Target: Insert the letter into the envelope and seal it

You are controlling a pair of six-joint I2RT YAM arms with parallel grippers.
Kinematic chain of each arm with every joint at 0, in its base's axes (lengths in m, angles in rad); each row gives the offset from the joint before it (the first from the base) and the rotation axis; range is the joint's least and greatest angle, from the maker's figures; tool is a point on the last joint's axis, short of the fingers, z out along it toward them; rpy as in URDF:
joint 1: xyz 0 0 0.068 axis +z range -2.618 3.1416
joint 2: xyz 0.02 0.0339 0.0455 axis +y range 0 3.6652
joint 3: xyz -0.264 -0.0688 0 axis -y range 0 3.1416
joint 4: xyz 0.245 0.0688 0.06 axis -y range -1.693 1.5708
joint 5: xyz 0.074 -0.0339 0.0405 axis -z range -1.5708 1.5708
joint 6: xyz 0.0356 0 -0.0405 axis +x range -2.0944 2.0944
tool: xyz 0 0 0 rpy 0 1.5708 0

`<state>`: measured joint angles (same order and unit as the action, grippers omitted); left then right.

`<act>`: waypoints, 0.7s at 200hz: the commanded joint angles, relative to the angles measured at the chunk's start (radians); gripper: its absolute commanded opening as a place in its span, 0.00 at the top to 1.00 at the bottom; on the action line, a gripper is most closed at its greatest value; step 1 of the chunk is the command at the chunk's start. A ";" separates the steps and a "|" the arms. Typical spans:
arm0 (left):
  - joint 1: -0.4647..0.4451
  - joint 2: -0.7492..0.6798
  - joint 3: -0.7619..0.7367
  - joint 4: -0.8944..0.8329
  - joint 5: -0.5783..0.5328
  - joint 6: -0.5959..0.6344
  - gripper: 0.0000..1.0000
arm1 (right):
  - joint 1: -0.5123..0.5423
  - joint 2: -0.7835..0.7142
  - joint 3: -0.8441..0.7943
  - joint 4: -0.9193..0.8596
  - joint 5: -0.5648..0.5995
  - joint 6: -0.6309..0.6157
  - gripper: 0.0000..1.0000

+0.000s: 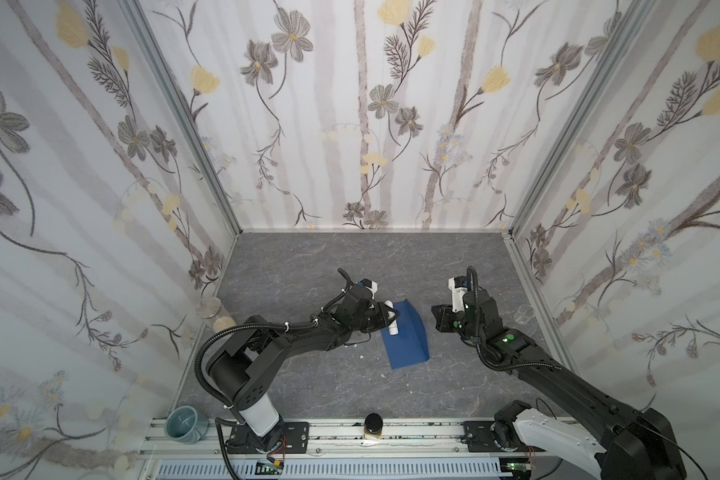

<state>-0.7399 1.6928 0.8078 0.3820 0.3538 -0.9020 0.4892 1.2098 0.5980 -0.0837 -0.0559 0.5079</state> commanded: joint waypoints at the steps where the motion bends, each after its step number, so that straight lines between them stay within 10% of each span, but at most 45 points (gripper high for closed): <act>1: 0.000 0.037 0.015 -0.044 0.030 0.072 1.00 | -0.032 0.044 -0.022 0.062 -0.073 0.013 0.96; 140: 0.002 0.178 0.074 -0.155 0.010 0.127 1.00 | -0.016 0.376 -0.048 0.321 -0.111 0.050 1.00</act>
<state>-0.7399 1.8530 0.8734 0.2745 0.3847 -0.7898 0.4538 1.5558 0.5350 0.1562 -0.1444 0.5426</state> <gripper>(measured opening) 0.221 0.049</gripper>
